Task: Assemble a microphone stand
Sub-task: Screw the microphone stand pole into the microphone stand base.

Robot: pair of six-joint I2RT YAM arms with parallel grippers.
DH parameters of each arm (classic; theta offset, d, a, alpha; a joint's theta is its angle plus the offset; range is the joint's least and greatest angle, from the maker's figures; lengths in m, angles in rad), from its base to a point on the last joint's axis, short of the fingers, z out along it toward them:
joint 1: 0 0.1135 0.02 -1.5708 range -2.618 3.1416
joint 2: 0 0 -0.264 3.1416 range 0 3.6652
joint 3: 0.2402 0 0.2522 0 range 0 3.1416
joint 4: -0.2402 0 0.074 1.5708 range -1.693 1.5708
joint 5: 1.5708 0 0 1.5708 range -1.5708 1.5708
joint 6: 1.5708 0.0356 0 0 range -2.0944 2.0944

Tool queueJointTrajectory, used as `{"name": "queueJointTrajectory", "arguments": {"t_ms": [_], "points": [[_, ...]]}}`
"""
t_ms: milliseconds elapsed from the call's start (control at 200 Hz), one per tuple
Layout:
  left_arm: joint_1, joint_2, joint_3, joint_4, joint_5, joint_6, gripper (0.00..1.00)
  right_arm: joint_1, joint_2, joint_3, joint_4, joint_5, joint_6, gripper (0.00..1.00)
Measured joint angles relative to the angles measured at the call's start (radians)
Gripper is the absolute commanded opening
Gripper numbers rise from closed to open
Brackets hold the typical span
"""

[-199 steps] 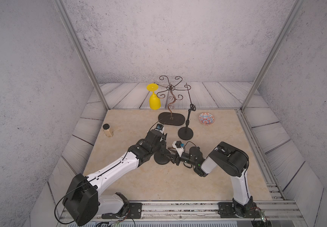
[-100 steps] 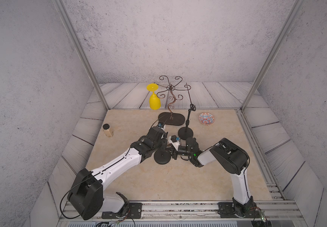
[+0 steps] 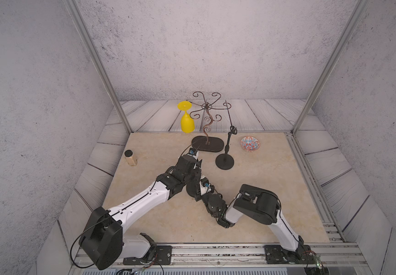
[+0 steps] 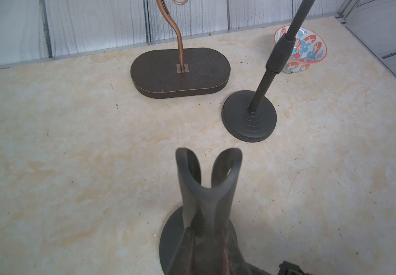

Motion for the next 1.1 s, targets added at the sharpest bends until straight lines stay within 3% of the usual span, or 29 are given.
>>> {"name": "queueJointTrajectory", "arguments": {"t_ms": [95,160,230,360,520,661,846,941,1101], "points": [[-0.001,0.0,0.0,0.003,0.002,0.0,0.03,0.004,0.004,0.006,0.001,0.015,0.02,0.36],[-0.001,0.0,0.0,0.005,0.001,0.0,0.03,-0.016,-0.003,-0.026,-0.016,-0.1,0.036,0.52],[-0.001,0.0,0.0,0.005,-0.001,0.0,0.03,-0.057,-0.015,-0.087,-0.047,-0.291,0.039,0.57],[-0.001,-0.001,0.0,0.004,-0.001,0.0,0.03,-0.182,-0.068,-0.177,-0.091,-0.684,0.055,0.57],[-0.001,-0.003,0.0,0.002,-0.001,0.0,0.03,-0.35,-0.128,-0.196,-0.124,-1.038,0.073,0.53],[-0.001,-0.003,0.0,-0.002,-0.001,0.0,0.03,-0.436,-0.135,-0.134,-0.203,-1.228,0.069,0.47],[-0.001,-0.005,0.0,-0.006,-0.001,0.0,0.03,-0.449,-0.132,0.0,-0.319,-1.348,0.042,0.28],[-0.001,-0.005,0.001,-0.008,-0.002,0.0,0.03,-0.451,-0.126,0.048,-0.341,-1.379,0.039,0.21],[0.004,-0.003,0.002,-0.009,-0.009,-0.001,0.03,-0.446,-0.116,0.058,-0.336,-1.384,0.014,0.0]]}}
